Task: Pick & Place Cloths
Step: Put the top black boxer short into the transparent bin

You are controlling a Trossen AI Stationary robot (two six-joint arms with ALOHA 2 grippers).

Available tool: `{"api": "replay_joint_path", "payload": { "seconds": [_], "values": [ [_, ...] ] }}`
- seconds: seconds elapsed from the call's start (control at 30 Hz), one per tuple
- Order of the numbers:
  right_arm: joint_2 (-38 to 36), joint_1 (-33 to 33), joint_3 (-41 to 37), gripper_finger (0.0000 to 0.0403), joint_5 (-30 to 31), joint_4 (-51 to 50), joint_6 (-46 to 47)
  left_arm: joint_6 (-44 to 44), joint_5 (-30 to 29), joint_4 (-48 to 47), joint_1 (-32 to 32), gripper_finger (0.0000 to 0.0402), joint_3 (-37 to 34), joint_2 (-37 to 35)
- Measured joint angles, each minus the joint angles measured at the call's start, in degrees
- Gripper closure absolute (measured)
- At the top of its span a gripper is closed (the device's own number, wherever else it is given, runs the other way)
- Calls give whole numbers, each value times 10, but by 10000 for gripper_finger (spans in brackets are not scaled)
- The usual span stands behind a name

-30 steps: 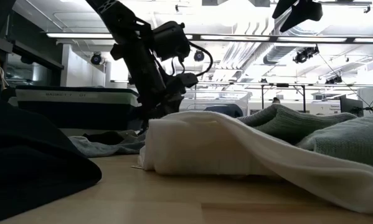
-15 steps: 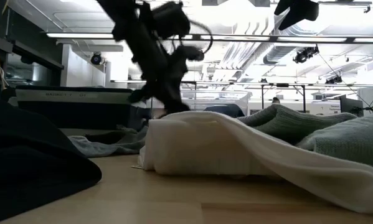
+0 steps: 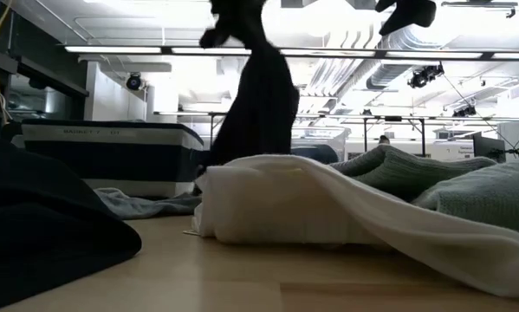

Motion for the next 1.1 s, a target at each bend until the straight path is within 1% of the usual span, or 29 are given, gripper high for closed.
{"api": "replay_joint_path", "payload": {
  "seconds": [0.17, 0.33, 0.43, 0.67, 0.77, 0.87, 0.93, 1.03, 1.1],
  "values": [
    [0, 0, 0, 113, 0, 1, 0, 31, -47, -49, 0, 401, 112, 0],
    [0, 0, 0, 113, 7, 2, 9, 104, -112, -35, 0, 401, 182, 0],
    [0, 0, 0, 113, 8, 12, 16, 192, -152, 7, 0, 401, 201, 0],
    [0, 0, 0, 113, 36, 22, 36, 432, -197, 161, 10, 402, 206, 0],
    [0, 0, 0, 113, 38, 23, 40, 485, -202, 209, 32, 402, 207, 5],
    [0, 0, 0, 113, 48, 24, 51, 506, -193, 218, 65, 402, 207, 7],
    [0, 0, 0, 113, 61, 24, 52, 517, -174, 228, 86, 402, 207, 16],
    [0, 0, 0, 113, 75, 24, 53, 543, -132, 216, 123, 402, 206, 27],
    [0, 0, 0, 113, 79, 24, 53, 562, -104, 225, 141, 402, 206, 41]
  ]
}}
